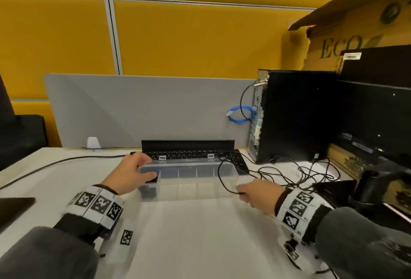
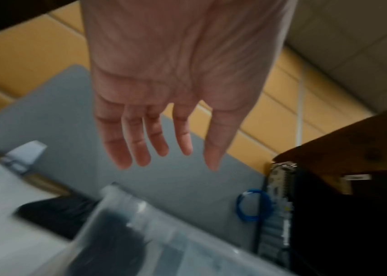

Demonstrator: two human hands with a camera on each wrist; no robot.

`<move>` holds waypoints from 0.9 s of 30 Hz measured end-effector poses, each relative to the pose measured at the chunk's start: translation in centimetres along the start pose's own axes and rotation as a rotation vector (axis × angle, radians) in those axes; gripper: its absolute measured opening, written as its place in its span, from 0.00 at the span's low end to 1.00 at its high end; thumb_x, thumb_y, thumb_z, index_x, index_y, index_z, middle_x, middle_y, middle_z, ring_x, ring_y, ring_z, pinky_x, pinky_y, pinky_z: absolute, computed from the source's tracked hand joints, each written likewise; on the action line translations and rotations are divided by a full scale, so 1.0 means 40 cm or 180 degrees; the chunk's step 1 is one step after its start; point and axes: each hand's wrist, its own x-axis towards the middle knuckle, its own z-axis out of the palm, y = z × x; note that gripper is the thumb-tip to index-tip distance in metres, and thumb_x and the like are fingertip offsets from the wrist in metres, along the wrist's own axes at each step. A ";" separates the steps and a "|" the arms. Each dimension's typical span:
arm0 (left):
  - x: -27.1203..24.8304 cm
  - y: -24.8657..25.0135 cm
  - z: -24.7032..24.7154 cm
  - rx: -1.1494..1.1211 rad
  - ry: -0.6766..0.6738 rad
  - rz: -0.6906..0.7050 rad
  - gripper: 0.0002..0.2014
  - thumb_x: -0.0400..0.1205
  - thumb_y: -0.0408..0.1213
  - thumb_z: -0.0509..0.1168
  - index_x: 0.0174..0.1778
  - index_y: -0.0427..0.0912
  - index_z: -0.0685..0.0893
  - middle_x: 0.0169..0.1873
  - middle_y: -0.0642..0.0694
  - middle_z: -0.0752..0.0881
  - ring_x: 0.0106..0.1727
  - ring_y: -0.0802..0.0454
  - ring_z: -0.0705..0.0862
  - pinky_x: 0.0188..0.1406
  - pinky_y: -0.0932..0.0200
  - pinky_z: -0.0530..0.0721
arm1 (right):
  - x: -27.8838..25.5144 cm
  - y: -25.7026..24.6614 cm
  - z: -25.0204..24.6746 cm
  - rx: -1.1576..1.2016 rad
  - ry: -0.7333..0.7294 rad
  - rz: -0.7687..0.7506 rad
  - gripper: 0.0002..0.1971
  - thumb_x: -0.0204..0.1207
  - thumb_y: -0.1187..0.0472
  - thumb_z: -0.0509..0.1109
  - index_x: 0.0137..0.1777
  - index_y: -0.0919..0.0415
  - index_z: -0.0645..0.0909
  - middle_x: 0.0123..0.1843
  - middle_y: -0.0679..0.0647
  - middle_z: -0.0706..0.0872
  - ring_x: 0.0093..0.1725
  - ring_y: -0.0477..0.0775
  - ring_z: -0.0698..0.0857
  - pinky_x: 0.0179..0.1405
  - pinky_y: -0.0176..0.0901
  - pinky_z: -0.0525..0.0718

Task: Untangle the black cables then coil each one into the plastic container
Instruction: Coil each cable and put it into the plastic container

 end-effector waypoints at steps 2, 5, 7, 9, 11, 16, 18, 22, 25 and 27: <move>-0.024 0.084 -0.010 0.0063 -0.0267 0.0574 0.33 0.72 0.47 0.74 0.71 0.54 0.67 0.67 0.52 0.70 0.70 0.52 0.69 0.67 0.56 0.70 | -0.033 -0.001 -0.092 0.0899 0.0528 -0.0175 0.09 0.85 0.58 0.56 0.47 0.57 0.77 0.38 0.50 0.81 0.30 0.44 0.78 0.31 0.35 0.79; -0.053 0.255 0.006 -0.0592 -0.0236 0.1372 0.53 0.65 0.51 0.78 0.78 0.63 0.50 0.78 0.56 0.58 0.78 0.60 0.55 0.70 0.59 0.61 | -0.093 -0.024 -0.236 0.1774 0.1070 -0.0820 0.16 0.84 0.51 0.55 0.39 0.58 0.76 0.30 0.53 0.80 0.30 0.48 0.81 0.38 0.39 0.83; -0.063 0.357 0.040 -0.1303 -0.0332 0.1800 0.55 0.64 0.44 0.80 0.76 0.66 0.47 0.77 0.58 0.61 0.77 0.66 0.58 0.68 0.67 0.61 | -0.130 -0.044 -0.304 0.2478 0.1303 -0.1325 0.17 0.84 0.53 0.55 0.36 0.59 0.75 0.29 0.54 0.78 0.31 0.49 0.82 0.38 0.39 0.82; -0.067 0.420 0.098 -0.1848 -0.0553 0.2045 0.44 0.69 0.38 0.77 0.72 0.65 0.56 0.68 0.57 0.74 0.70 0.65 0.73 0.67 0.68 0.71 | -0.152 -0.052 -0.341 0.3010 0.1468 -0.1649 0.18 0.84 0.53 0.55 0.33 0.59 0.73 0.28 0.53 0.76 0.32 0.52 0.81 0.36 0.37 0.80; -0.070 0.444 0.148 -0.2242 -0.0662 0.2038 0.20 0.79 0.33 0.68 0.63 0.54 0.71 0.41 0.51 0.87 0.46 0.56 0.87 0.61 0.53 0.81 | -0.166 -0.041 -0.359 0.3375 0.1691 -0.1822 0.18 0.84 0.53 0.55 0.33 0.59 0.72 0.27 0.52 0.75 0.34 0.55 0.80 0.38 0.38 0.81; -0.044 0.374 0.164 -0.2319 -0.0900 0.1476 0.10 0.86 0.34 0.54 0.44 0.40 0.80 0.17 0.57 0.66 0.19 0.62 0.66 0.40 0.60 0.82 | -0.201 0.074 -0.374 0.4680 0.2861 -0.1551 0.16 0.85 0.55 0.53 0.36 0.57 0.71 0.32 0.52 0.78 0.46 0.56 0.87 0.56 0.47 0.85; -0.032 0.342 0.141 -0.1990 -0.0906 0.1465 0.11 0.86 0.35 0.56 0.41 0.40 0.79 0.17 0.58 0.67 0.20 0.61 0.66 0.36 0.63 0.80 | -0.203 0.115 -0.369 0.4751 0.3655 -0.1054 0.15 0.85 0.59 0.55 0.36 0.57 0.71 0.35 0.51 0.79 0.49 0.55 0.87 0.54 0.43 0.86; -0.007 0.264 0.112 -0.1870 -0.0826 0.1212 0.15 0.86 0.40 0.54 0.34 0.42 0.74 0.19 0.58 0.64 0.21 0.60 0.64 0.45 0.53 0.82 | -0.207 0.213 -0.370 0.4433 0.5372 -0.0415 0.15 0.84 0.55 0.55 0.35 0.54 0.70 0.35 0.46 0.74 0.41 0.38 0.81 0.49 0.33 0.79; 0.006 0.225 0.092 -0.2457 -0.0220 0.0843 0.15 0.87 0.42 0.53 0.34 0.44 0.74 0.20 0.57 0.62 0.23 0.59 0.61 0.34 0.58 0.82 | -0.205 0.274 -0.347 0.2362 0.5391 0.0611 0.18 0.84 0.52 0.54 0.35 0.59 0.73 0.36 0.49 0.71 0.39 0.40 0.72 0.44 0.30 0.69; 0.000 0.231 0.072 -0.2648 0.0063 0.0761 0.15 0.86 0.42 0.54 0.35 0.46 0.77 0.20 0.56 0.62 0.23 0.57 0.59 0.21 0.66 0.71 | -0.178 0.275 -0.301 0.1763 0.3979 0.0878 0.19 0.84 0.53 0.56 0.36 0.62 0.77 0.38 0.56 0.79 0.39 0.51 0.77 0.46 0.41 0.74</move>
